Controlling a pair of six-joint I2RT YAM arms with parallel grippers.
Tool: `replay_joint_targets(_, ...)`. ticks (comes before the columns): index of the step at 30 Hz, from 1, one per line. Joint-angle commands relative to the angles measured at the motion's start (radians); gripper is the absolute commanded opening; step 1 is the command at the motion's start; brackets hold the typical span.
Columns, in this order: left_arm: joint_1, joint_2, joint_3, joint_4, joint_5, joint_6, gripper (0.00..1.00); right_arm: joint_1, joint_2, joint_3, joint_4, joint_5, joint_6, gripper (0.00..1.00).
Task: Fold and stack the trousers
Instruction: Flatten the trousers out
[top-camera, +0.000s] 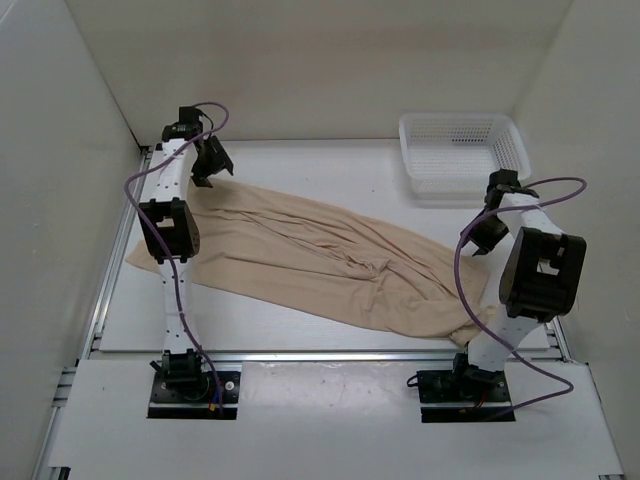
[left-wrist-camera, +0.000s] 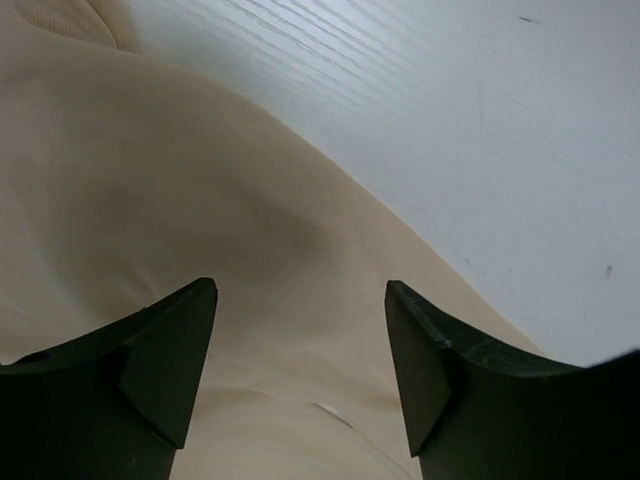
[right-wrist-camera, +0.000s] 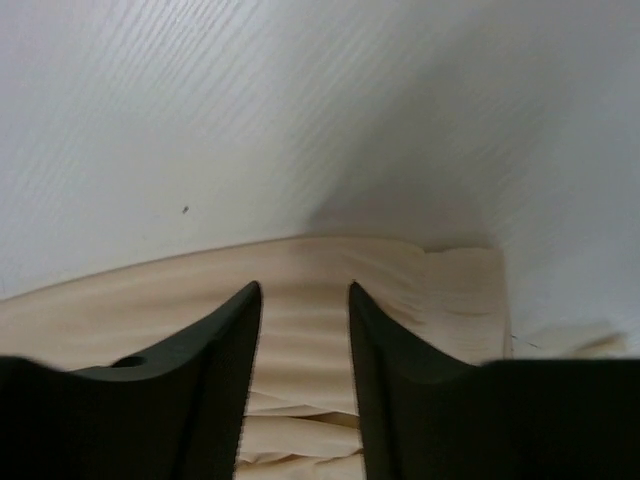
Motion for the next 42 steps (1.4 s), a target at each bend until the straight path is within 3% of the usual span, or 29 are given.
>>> replay_joint_targets(1,0.014,0.024,0.102,0.016,-0.06,-0.059,0.81,-0.002,0.068,0.063,-0.031,-0.004,0.055,0.51)
replay_joint_targets(4,0.005,0.064,0.169,0.031,-0.085,-0.071,0.88,-0.002,0.107,0.072,-0.031,-0.046,0.071,0.69)
replay_joint_targets(10,-0.005,0.125,0.17,0.05,-0.085,-0.059,0.92,-0.002,0.16,0.062,-0.031,-0.047,0.098,0.69)
replay_joint_targets(13,-0.005,0.147,0.157,0.05,-0.063,-0.048,0.94,-0.002,0.16,0.022,-0.011,-0.016,0.109,0.57)
replay_joint_targets(14,-0.014,0.161,0.157,0.05,-0.063,-0.036,0.95,-0.002,0.16,0.011,-0.011,-0.002,0.109,0.48)
replay_joint_targets(16,-0.014,0.194,0.168,0.05,0.029,-0.036,0.99,-0.002,0.149,0.011,-0.011,0.018,0.12,0.38)
replay_joint_targets(17,-0.014,0.205,0.182,0.034,0.052,-0.036,0.99,-0.002,0.149,0.011,-0.011,0.018,0.12,0.26)
replay_joint_targets(20,-0.014,0.214,0.182,0.034,0.061,-0.026,0.99,-0.002,0.129,0.011,-0.011,0.018,0.12,0.06)
replay_joint_targets(22,-0.014,0.214,0.171,0.024,0.061,0.009,0.99,-0.002,0.129,0.011,-0.011,0.027,0.12,0.0)
replay_joint_targets(23,-0.014,0.214,0.171,0.008,0.061,0.019,0.96,-0.002,0.118,0.011,-0.011,0.027,0.12,0.0)
replay_joint_targets(25,-0.014,0.214,0.162,-0.001,0.04,0.052,0.73,-0.002,0.108,0.011,-0.011,0.027,0.12,0.0)
replay_joint_targets(27,-0.014,0.214,0.134,-0.015,0.021,0.061,0.4,-0.002,0.108,0.02,-0.011,0.027,0.111,0.0)
replay_joint_targets(28,-0.014,0.201,0.121,-0.015,0.021,0.072,0.14,-0.002,0.099,0.02,-0.011,0.027,0.111,0.0)
replay_joint_targets(29,-0.014,0.201,0.12,-0.015,0.021,0.072,0.1,-0.002,0.098,0.031,-0.011,0.027,0.111,0.0)
replay_joint_targets(35,-0.014,0.09,0.102,-0.015,-0.054,0.09,0.1,-0.002,0.051,0.031,-0.011,0.03,0.092,0.0)
replay_joint_targets(36,-0.005,-0.053,0.043,0.031,-0.089,0.069,0.1,-0.002,-0.001,0.04,-0.011,0.067,0.092,0.0)
replay_joint_targets(42,0.045,-0.235,-0.017,0.06,-0.098,0.033,0.1,-0.002,-0.153,0.059,-0.035,0.136,0.071,0.0)
